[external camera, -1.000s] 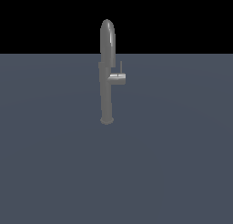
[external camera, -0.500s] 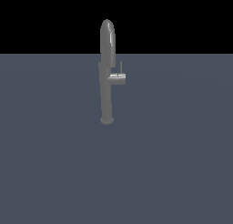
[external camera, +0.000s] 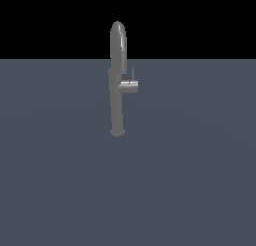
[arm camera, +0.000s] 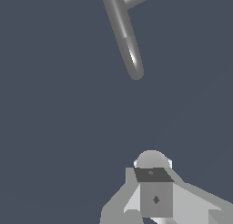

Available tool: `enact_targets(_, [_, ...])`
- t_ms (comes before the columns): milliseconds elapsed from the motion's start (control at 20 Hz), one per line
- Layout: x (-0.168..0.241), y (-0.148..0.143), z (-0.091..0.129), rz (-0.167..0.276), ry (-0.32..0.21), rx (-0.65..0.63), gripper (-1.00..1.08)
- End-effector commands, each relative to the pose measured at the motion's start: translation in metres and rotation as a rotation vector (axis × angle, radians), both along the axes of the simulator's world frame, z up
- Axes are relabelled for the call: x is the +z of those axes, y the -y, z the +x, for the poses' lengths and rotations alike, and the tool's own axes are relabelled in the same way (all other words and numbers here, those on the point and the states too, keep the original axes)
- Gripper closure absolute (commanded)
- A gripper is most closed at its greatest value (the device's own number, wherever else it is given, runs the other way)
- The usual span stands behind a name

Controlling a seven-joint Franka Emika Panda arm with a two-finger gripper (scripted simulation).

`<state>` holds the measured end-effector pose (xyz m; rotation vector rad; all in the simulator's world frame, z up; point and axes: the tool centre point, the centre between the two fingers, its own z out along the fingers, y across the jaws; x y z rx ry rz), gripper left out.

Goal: Turn on the faucet by rotating a designated handle.

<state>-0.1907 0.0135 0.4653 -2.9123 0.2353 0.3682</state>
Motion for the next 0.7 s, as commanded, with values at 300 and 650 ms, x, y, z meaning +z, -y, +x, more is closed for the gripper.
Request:
enact_targets(300, [-0.008, -0.005, 0.047, 0.104, -0.133, -0.114, 1.08])
enact_targets(650, [-0.019, -0.006, 0.086, 0.194, -0.247, -0.21, 1.08])
